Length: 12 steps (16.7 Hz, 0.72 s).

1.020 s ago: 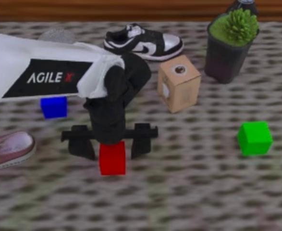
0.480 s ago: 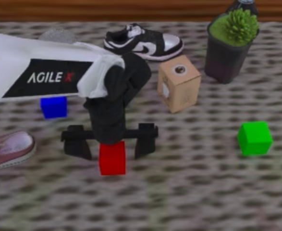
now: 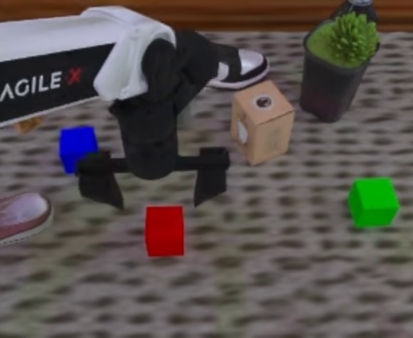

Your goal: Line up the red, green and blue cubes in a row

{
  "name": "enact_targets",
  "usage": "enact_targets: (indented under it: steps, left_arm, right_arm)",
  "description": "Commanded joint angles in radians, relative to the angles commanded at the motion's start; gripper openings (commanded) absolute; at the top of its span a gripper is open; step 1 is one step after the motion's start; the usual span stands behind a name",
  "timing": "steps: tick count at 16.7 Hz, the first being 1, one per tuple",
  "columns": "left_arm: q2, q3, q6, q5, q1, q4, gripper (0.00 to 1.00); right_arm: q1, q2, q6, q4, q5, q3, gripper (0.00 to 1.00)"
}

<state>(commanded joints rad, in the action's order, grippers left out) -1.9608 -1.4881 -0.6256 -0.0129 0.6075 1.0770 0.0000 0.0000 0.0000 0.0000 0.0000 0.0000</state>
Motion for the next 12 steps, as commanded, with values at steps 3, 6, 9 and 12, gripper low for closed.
enact_targets:
  steps: [3,6,9,12]
  left_arm:
    - [0.006,-0.006,0.0,0.0,-0.001,0.008,1.0]
    - [0.012,0.006,0.001,-0.001,0.0,0.0,1.0]
    - [0.103,0.088,0.008,-0.005,-0.043,-0.057,1.0]
    - [0.289,0.237,0.024,-0.009,-0.122,-0.157,1.0]
  right_arm:
    - [0.0,0.0,0.0,0.0,0.0,0.0,1.0]
    - [0.002,0.01,0.001,-0.007,-0.001,0.01,1.0]
    - [0.02,0.098,0.014,-0.068,-0.003,0.094,1.0]
    - [0.048,0.279,0.036,-0.178,-0.002,0.248,1.0]
